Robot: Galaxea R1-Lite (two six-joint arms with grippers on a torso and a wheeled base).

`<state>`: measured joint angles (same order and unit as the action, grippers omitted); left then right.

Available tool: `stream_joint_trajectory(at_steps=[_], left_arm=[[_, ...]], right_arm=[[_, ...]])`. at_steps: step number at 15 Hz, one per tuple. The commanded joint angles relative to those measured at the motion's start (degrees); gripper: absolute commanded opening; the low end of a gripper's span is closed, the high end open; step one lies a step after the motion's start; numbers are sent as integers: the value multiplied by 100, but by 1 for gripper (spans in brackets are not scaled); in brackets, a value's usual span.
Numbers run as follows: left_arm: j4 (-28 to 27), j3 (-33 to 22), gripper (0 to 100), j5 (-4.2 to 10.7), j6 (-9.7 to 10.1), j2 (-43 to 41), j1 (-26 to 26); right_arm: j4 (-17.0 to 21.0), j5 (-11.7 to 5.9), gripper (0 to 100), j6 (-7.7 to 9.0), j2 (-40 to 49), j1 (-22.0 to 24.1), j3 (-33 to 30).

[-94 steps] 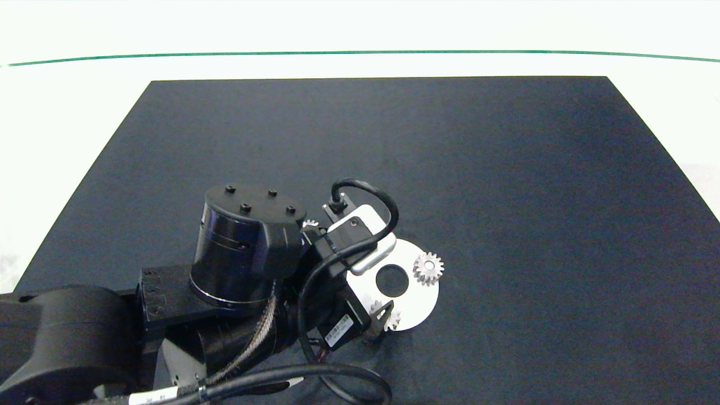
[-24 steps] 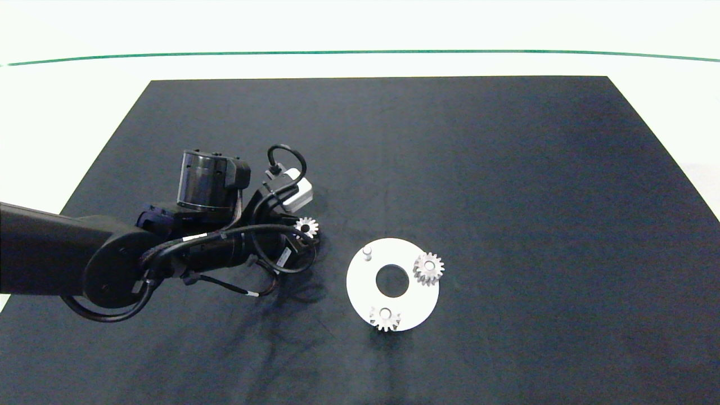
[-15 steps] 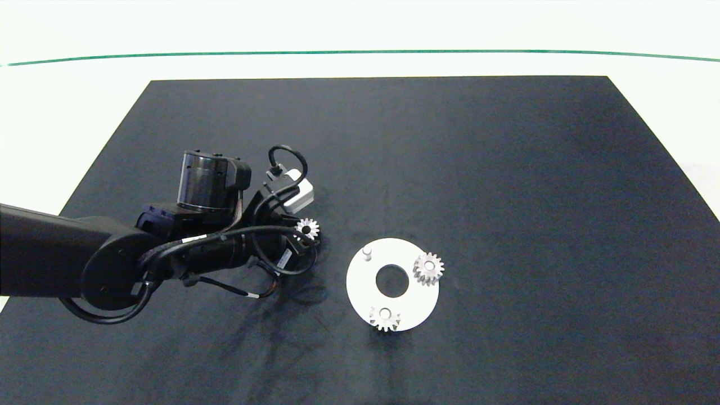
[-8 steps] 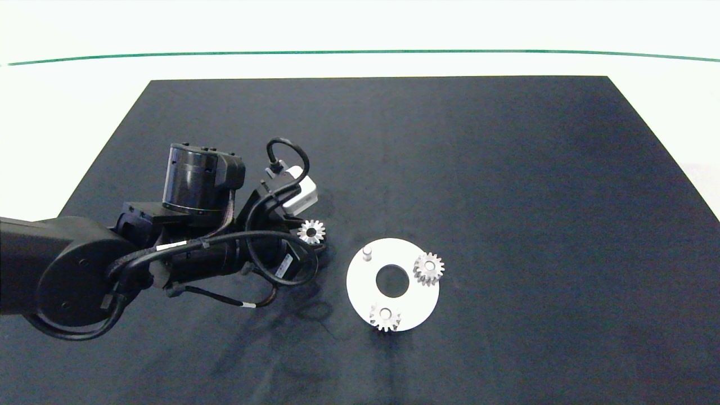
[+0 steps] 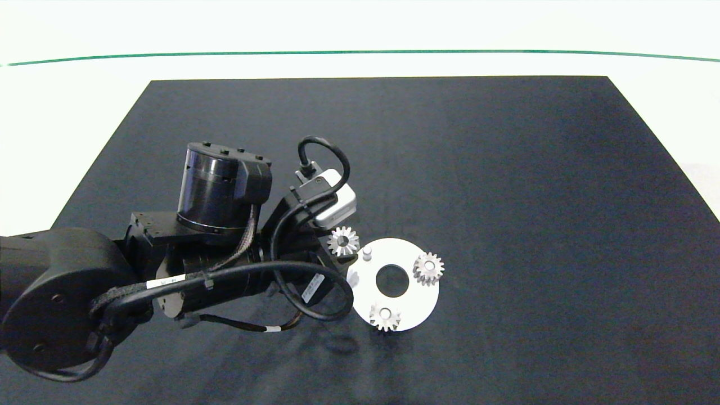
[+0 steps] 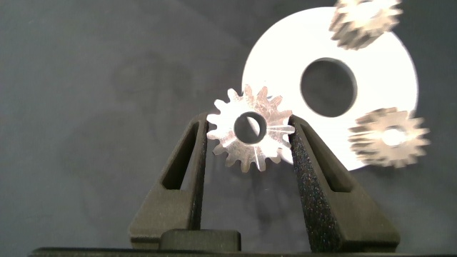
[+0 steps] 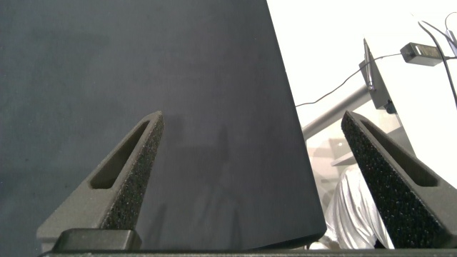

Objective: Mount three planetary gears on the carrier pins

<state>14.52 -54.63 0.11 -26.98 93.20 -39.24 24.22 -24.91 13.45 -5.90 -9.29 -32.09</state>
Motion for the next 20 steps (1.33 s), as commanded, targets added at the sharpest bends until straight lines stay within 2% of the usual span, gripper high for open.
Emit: stream_joint_trajectory(at_steps=[1, 6, 13, 20], left_arm=[[69, -13, 16, 77, -9, 199, -163], [104, -241, 16, 209, -27, 524, -198], [341, -285, 16, 209, -9, 726, -277], [359, -356, 16, 200, 8, 797, -268]], right_arm=[[12, -14, 100, 18, 1, -3, 1], [12, -14, 100, 18, 1, -3, 1], [12, -14, 100, 9, 1, -12, 1], [12, -14, 100, 18, 10, -12, -26]])
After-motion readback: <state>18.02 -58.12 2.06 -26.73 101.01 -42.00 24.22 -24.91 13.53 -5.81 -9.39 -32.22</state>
